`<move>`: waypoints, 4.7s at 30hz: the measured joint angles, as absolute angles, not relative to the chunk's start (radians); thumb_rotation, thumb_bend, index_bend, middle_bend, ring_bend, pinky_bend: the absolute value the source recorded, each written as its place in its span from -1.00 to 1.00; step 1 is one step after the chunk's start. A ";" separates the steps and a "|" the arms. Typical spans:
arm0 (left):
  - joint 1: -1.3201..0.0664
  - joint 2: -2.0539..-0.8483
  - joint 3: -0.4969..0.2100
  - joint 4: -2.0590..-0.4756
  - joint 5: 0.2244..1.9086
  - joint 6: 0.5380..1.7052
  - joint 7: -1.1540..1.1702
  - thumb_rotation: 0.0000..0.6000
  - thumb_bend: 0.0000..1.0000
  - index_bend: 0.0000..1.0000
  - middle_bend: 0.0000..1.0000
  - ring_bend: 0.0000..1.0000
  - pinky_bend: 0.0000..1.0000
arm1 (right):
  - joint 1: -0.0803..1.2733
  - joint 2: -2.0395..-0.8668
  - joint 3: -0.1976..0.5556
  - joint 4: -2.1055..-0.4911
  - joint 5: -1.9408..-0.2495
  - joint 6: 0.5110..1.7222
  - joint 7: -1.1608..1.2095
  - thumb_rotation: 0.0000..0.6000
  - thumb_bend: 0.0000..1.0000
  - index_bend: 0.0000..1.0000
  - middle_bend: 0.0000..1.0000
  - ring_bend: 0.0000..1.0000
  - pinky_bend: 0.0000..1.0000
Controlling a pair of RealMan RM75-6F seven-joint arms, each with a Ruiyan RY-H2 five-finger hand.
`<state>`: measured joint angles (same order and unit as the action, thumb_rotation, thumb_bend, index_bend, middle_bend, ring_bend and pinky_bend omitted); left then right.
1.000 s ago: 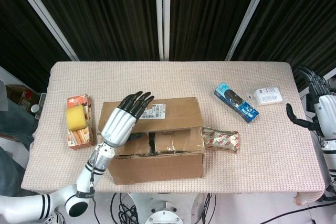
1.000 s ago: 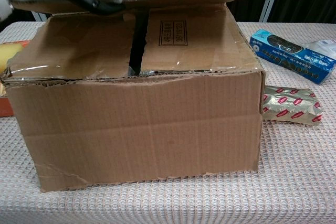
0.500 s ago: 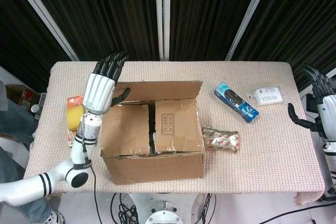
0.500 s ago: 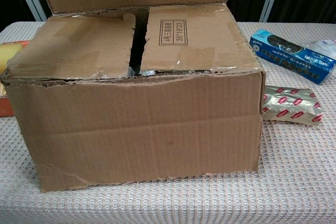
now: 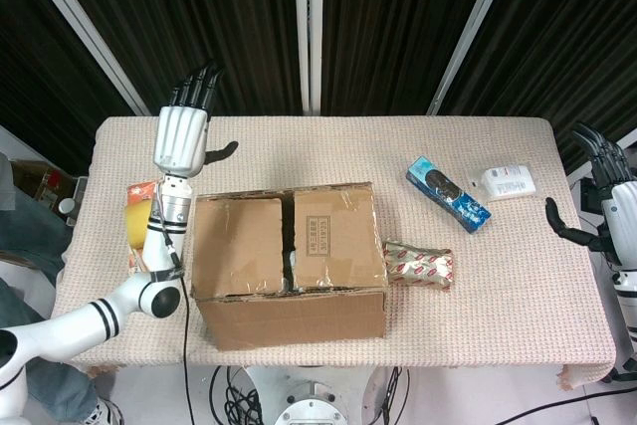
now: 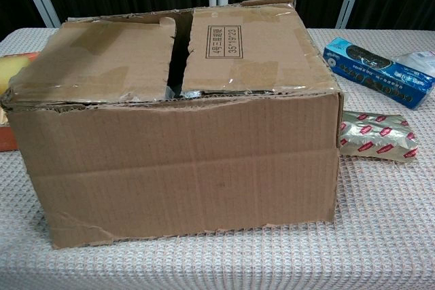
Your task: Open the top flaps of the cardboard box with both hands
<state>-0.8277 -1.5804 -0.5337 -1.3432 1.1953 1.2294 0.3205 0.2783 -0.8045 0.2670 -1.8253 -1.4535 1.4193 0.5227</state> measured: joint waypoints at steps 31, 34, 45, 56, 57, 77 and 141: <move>-0.155 -1.143 -0.095 -1.749 1.368 1.612 0.058 1.00 -0.92 -0.88 -0.78 -0.84 -0.62 | 0.689 -0.888 0.262 -1.980 -1.679 0.891 0.052 1.00 0.58 -0.65 -0.64 -1.00 -1.00; -0.117 -1.155 -0.087 -1.718 1.382 1.657 0.027 1.00 -0.92 -0.88 -0.78 -0.84 -0.62 | 0.774 -0.953 0.272 -1.980 -1.620 0.777 -0.063 1.00 0.58 -0.52 -0.59 -1.00 -1.00; -0.053 -1.176 -0.094 -1.652 1.391 1.697 -0.052 1.00 -0.92 -0.88 -0.78 -0.84 -0.62 | 0.984 -1.180 0.285 -1.882 -1.344 0.620 -0.309 1.00 0.65 -0.39 -0.53 -1.00 -1.00; -0.032 -1.179 -0.109 -1.636 1.390 1.689 -0.074 1.00 -0.90 -0.88 -0.78 -0.84 -0.62 | 1.061 -1.242 0.248 -1.810 -1.276 0.590 -0.327 1.00 0.79 -0.37 -0.51 -1.00 -1.00; -0.031 -1.179 -0.110 -1.635 1.390 1.687 -0.074 1.00 -0.90 -0.88 -0.78 -0.84 -0.62 | 1.066 -1.242 0.243 -1.808 -1.273 0.584 -0.327 1.00 0.79 -0.37 -0.51 -1.00 -1.00; -0.027 -1.180 -0.135 -1.644 1.405 1.668 -0.068 1.00 -0.81 -0.88 -0.78 -0.84 -0.62 | 1.075 -1.142 0.210 -1.875 -1.247 0.646 -0.325 1.00 0.80 0.08 -0.11 -1.00 -1.00; -0.098 -1.185 -0.137 -1.803 1.462 1.573 0.104 1.00 -0.82 -0.88 -0.79 -0.84 -0.62 | 0.627 -0.659 0.102 -1.907 -1.801 1.203 0.305 1.00 0.64 -0.36 -0.41 -1.00 -1.00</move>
<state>-0.0978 -1.1854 -0.1369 -1.8028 1.4616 1.5725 0.1037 0.6274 -0.6588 0.1024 -1.9070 -1.8009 1.2031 0.3052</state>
